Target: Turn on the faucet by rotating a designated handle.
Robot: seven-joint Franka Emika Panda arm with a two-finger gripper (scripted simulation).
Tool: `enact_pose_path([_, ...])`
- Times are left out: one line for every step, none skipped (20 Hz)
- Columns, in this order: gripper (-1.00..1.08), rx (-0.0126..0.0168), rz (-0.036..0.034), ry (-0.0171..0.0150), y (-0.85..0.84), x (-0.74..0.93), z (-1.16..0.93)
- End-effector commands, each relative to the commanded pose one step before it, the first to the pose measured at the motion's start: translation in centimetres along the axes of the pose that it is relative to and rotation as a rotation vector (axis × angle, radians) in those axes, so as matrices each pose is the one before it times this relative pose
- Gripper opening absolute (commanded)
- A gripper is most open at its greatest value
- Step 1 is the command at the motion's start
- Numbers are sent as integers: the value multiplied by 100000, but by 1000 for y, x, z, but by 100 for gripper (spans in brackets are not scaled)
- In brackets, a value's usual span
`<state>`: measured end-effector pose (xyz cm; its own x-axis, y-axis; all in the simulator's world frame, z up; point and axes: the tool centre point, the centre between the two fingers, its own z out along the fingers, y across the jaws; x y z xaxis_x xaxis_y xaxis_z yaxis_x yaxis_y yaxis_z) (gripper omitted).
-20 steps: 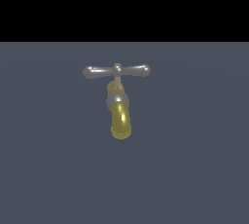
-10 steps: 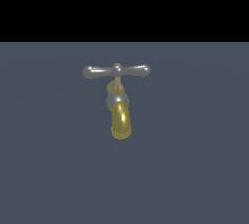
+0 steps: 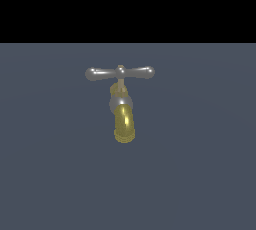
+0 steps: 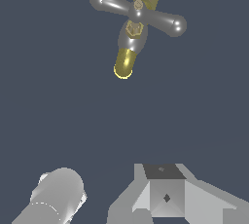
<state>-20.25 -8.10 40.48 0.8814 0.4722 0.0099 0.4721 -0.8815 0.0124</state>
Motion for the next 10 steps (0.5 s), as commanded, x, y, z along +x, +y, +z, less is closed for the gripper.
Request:
enact_pose_path([-100, -1, -6243, -32, 817, 409, 1088])
enact_pose_path([-100, 16, -2431, -16, 325, 163, 427])
enact_pose_path([-100, 16, -2431, -17, 326, 164, 427])
enact_pose_path([-100, 15, -2429, -17, 326, 164, 427])
enact_pose_path([-100, 15, -2428, -17, 326, 164, 426])
enact_pose_path([-100, 14, -2425, -18, 327, 165, 426])
enact_pose_path([-100, 14, -2423, -18, 327, 165, 425])
enact_pose_path([-100, 13, -2419, -18, 327, 165, 425])
enact_pose_path([-100, 13, -2415, -18, 326, 165, 424])
enact_pose_path([-100, 13, -2410, -19, 326, 166, 423])
